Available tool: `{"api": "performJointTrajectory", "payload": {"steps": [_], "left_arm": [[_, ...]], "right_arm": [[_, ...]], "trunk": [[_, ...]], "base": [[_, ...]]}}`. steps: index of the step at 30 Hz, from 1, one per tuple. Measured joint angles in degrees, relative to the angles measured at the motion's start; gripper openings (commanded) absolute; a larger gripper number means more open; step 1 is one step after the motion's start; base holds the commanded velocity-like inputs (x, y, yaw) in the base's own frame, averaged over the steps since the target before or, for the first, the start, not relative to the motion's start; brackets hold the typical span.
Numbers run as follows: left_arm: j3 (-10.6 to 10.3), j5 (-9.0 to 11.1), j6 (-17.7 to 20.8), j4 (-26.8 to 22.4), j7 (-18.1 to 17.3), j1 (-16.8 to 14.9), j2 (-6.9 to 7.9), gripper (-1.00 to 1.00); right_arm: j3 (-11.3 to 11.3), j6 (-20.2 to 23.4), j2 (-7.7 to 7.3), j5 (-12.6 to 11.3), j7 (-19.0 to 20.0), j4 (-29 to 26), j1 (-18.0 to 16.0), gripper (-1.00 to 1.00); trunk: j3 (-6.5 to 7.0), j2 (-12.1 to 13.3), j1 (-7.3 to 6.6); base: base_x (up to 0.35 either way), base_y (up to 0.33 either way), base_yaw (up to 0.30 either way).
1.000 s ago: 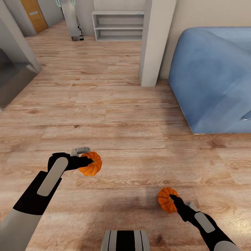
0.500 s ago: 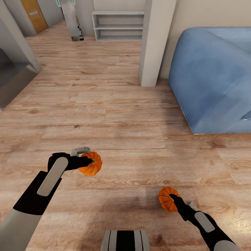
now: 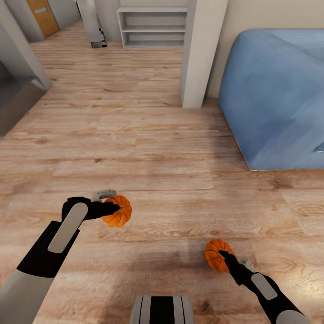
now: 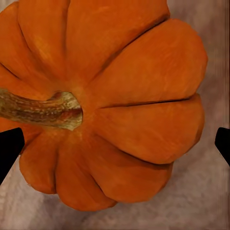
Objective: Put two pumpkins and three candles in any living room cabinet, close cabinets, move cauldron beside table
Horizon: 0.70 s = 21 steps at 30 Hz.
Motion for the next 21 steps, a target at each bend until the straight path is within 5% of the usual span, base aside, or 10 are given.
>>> {"api": "performJointTrajectory", "payload": {"steps": [21], "left_arm": [[0.0,-0.06,-0.02,0.08,0.0,-0.01,0.0,-1.0]], "right_arm": [[0.04,0.04,0.01,-1.05,0.21,-0.75,-0.03,1.0]], "trunk": [[-1.55,-0.1,0.16]], "base": [[0.0,0.0,0.0]]}}
